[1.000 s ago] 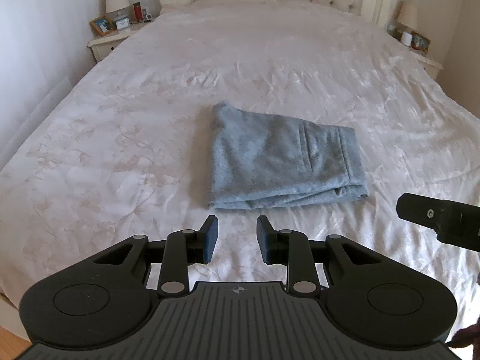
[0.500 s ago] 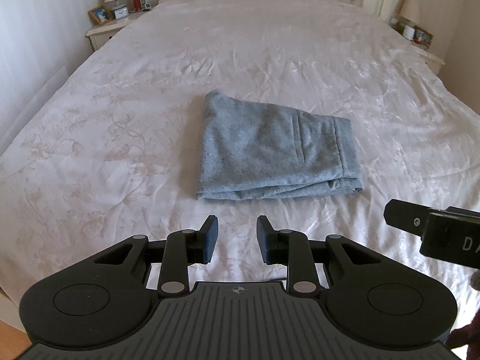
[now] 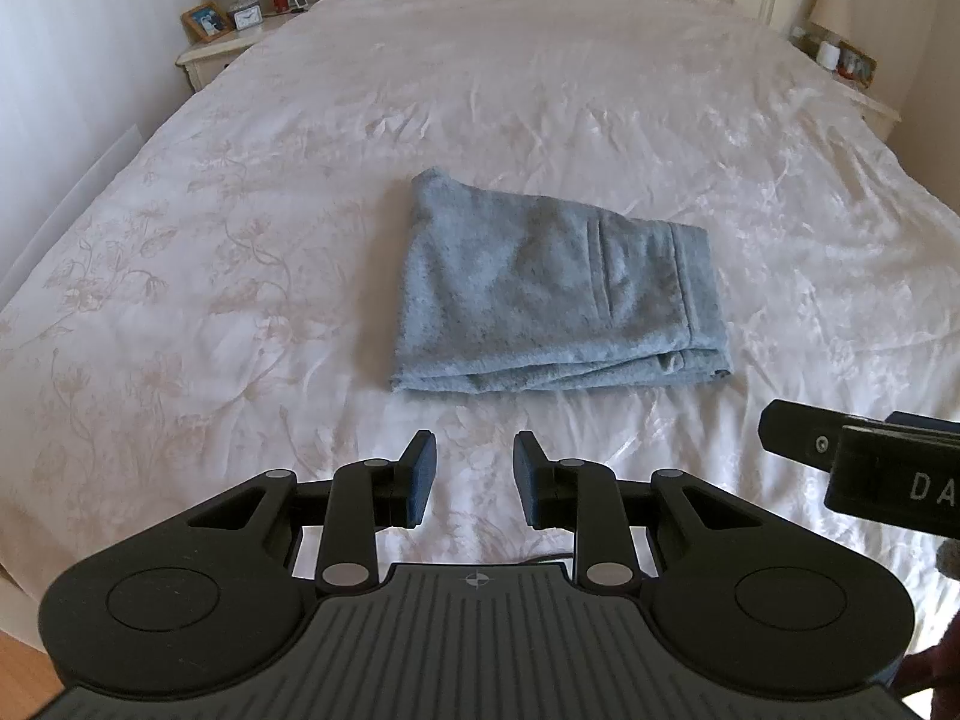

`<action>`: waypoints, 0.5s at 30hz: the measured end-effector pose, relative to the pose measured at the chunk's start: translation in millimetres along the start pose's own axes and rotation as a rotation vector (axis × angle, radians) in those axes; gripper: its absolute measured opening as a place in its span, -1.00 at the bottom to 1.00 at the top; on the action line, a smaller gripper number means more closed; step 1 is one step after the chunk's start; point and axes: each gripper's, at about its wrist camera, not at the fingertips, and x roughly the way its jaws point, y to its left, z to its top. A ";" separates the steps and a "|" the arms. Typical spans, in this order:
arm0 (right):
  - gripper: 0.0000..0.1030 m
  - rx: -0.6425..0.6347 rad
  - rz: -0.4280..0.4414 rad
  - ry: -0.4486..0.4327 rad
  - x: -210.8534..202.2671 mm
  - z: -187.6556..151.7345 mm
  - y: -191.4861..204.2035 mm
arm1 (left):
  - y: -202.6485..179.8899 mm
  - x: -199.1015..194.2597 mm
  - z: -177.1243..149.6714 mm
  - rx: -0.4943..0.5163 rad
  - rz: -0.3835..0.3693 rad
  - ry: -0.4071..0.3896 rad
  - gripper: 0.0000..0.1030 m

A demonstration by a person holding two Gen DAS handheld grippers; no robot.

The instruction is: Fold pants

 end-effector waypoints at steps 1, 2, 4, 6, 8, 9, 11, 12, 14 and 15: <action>1.00 0.002 0.001 0.002 0.4 0.6 -0.8 | -0.9 0.1 -0.4 0.000 0.002 0.001 -0.47; 1.00 0.004 0.002 0.003 0.8 0.9 -2.0 | -1.6 0.3 -0.4 0.000 0.002 0.002 -0.47; 1.00 0.005 0.003 0.006 1.4 1.9 -4.1 | -2.9 0.6 -0.5 -0.001 0.004 0.004 -0.47; 1.00 0.006 0.006 0.009 2.2 2.2 -6.1 | -4.2 1.0 -0.5 -0.002 0.006 0.005 -0.47; 1.00 0.008 0.006 0.012 2.8 1.6 -6.6 | -5.6 1.6 -0.8 -0.001 0.006 0.009 -0.47; 1.00 0.009 0.007 0.015 3.2 1.5 -6.9 | -6.7 1.7 -1.1 0.000 0.007 0.010 -0.47; 1.00 0.012 0.010 0.019 4.0 1.6 -8.3 | -8.0 1.6 -1.9 0.001 0.007 0.011 -0.47; 1.00 0.014 0.010 0.020 4.2 1.5 -7.9 | -8.7 1.5 -2.3 0.002 0.007 0.011 -0.47; 1.00 0.015 0.010 0.020 4.2 1.7 -8.9 | -9.7 1.0 -2.8 0.002 0.010 0.009 -0.47; 1.00 0.015 0.011 0.021 4.3 1.9 -9.4 | -9.8 0.8 -3.0 0.002 0.012 0.007 -0.47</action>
